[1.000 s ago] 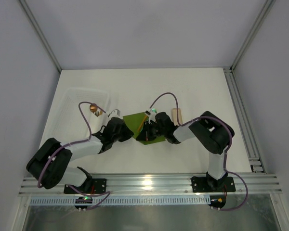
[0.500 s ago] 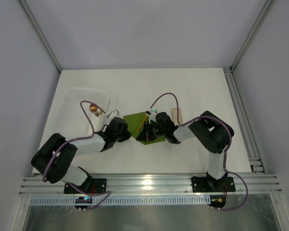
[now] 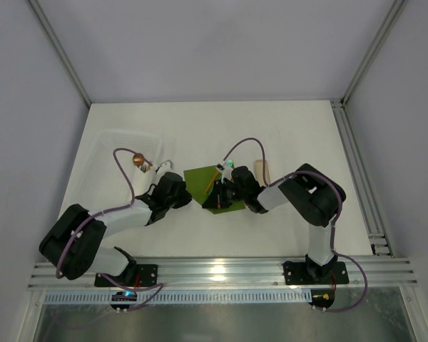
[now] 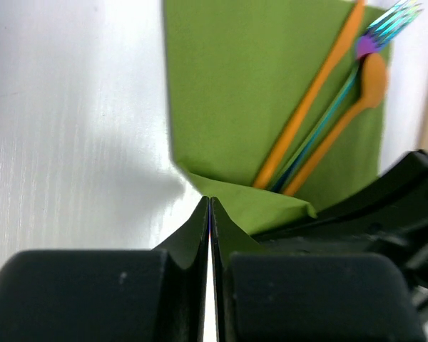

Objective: Place the utensils on the paper napkin and roll it up
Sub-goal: Roll the napkin at the center of the board.

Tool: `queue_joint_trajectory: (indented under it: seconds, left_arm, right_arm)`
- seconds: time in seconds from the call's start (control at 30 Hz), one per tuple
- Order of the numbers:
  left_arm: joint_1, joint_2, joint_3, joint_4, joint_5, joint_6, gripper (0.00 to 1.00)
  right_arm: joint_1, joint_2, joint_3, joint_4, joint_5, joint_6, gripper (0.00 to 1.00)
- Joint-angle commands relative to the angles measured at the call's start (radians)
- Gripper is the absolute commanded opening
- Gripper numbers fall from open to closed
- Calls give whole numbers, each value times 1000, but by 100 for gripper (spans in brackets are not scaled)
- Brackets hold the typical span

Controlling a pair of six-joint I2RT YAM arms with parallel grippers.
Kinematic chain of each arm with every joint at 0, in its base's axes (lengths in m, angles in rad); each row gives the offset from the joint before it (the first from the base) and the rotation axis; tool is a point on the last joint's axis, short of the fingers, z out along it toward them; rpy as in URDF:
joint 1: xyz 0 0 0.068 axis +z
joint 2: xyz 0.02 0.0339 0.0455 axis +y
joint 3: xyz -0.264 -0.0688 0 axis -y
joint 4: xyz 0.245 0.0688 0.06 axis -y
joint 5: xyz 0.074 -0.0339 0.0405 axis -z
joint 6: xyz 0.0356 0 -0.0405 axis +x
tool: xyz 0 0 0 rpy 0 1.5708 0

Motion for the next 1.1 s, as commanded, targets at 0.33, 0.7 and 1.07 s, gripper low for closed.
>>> queue_joint_trajectory:
  seconds: [0.33, 0.7, 1.07]
  left_arm:
    - [5, -8, -86, 338, 96, -103, 0]
    - [5, 107, -230, 748, 83, -196, 0]
    - [2, 305, -246, 1056, 156, -215, 0]
  right_arm:
    - [-11, 7, -6, 29, -15, 11, 4]
    - [-12, 5, -8, 29, -21, 6, 4]
    - [-15, 4, -9, 26, -18, 3, 3]
